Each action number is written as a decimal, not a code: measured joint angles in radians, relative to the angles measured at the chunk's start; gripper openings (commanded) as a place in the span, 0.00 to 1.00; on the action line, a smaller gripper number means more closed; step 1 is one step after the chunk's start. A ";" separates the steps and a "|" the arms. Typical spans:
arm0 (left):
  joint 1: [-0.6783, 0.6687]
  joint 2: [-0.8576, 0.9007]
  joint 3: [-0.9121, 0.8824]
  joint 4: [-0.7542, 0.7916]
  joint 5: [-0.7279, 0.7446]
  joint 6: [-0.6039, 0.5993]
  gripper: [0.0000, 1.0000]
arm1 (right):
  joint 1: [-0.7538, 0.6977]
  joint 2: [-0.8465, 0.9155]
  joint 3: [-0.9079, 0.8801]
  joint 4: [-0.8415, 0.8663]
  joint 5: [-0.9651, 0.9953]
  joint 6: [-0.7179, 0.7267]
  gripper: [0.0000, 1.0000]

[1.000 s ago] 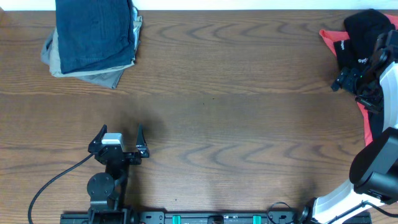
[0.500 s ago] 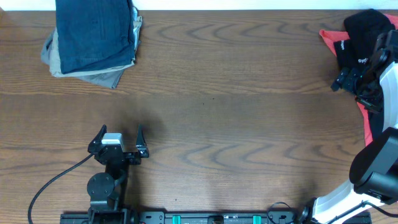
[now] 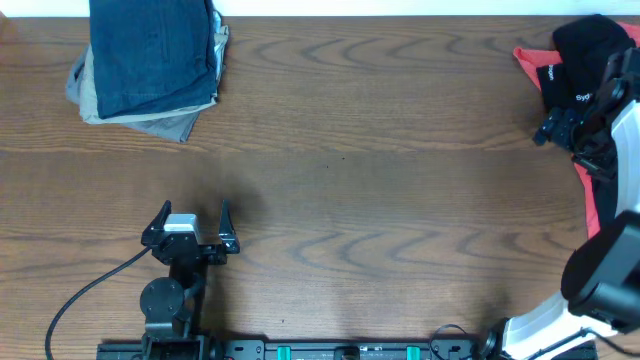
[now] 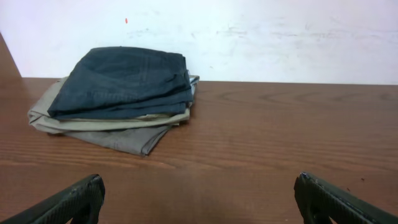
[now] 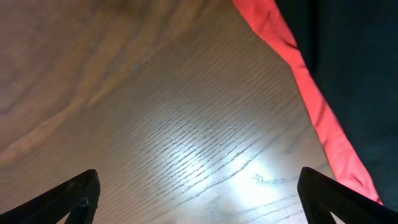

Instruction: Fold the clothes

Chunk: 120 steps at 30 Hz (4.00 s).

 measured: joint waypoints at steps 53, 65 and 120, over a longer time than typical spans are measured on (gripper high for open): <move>0.000 0.000 0.003 -0.004 -0.004 0.000 0.98 | 0.414 -1.776 -1.547 1.194 -0.095 -0.025 0.99; 0.000 0.000 0.003 -0.004 -0.004 0.000 0.98 | 0.414 -1.777 -1.562 1.078 -0.095 -0.163 0.99; 0.000 0.000 0.003 -0.004 -0.004 0.000 0.98 | 0.414 -1.777 -1.562 1.078 -0.095 -0.188 0.99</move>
